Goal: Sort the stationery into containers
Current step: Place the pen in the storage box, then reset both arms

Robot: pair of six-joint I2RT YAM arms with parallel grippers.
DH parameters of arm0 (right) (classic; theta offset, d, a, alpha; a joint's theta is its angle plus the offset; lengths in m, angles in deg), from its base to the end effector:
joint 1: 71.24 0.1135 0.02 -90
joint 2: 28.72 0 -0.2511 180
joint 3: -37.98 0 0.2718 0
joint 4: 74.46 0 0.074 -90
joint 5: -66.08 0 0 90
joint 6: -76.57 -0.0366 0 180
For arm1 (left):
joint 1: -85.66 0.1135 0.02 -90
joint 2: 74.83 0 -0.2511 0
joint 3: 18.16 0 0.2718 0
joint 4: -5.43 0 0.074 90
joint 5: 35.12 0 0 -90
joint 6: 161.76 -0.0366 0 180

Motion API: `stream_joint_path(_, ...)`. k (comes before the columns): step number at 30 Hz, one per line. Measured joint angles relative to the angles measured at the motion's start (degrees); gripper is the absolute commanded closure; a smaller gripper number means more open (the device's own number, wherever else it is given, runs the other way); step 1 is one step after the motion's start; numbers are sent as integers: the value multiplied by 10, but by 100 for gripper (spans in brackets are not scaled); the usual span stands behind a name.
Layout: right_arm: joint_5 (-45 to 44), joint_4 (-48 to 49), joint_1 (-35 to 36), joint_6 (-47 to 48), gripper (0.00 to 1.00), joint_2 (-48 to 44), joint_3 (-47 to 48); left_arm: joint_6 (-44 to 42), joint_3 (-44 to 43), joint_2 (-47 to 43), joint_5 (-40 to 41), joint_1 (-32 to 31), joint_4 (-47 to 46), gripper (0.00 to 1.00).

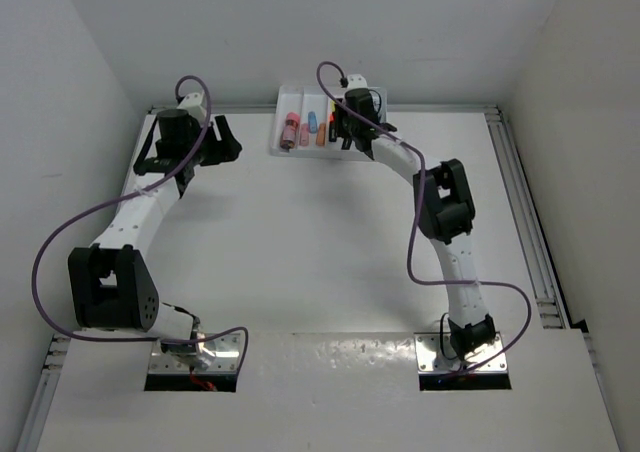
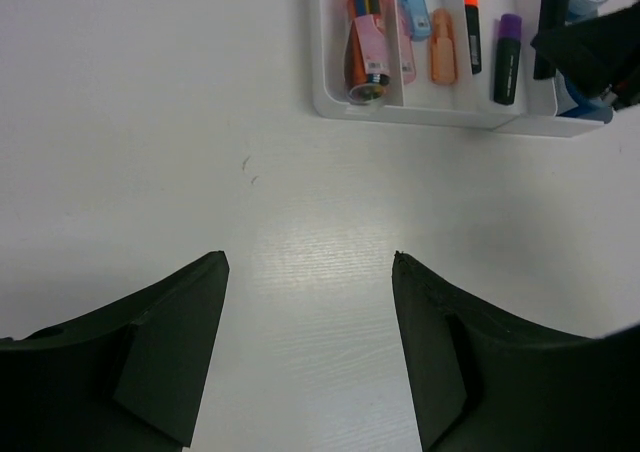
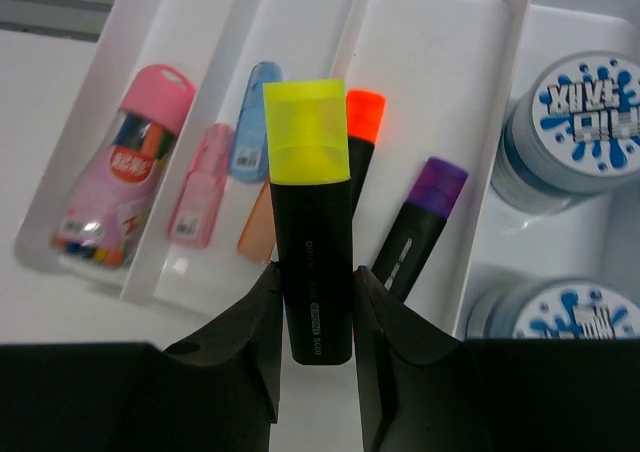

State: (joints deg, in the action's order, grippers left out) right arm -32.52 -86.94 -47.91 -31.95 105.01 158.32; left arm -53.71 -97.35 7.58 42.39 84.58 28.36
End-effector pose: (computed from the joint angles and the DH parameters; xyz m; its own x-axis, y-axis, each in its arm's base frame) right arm 0.5137 0.2156 0.1839 -0.4650 0.1415 -0.8739 -0.1269 0.9663 0.2239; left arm 0.3565 -0.0146 0.2988 -0.4848 -0.2934 -0.8239 0.0655 0.9272 -0.3688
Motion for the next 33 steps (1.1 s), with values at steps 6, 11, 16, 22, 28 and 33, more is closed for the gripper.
stream_joint_path(6,-5,11,-14,4,79,102,102,-2,16,0,1,0,2,19)
stream_joint_path(11,-7,13,-18,5,29,108,106,-12,18,0,5,0,8,0)
stream_joint_path(16,-3,10,-18,15,11,86,87,-28,11,0,12,0,33,0)
stream_joint_path(22,23,-80,-24,20,1,-65,3,-61,-55,0,10,1,90,0)
stream_joint_path(28,91,-130,-102,14,1,-376,-190,-101,-58,-18,17,9,125,0)
stream_joint_path(33,128,-167,-236,19,1,-554,-339,-127,10,-65,27,36,147,0)
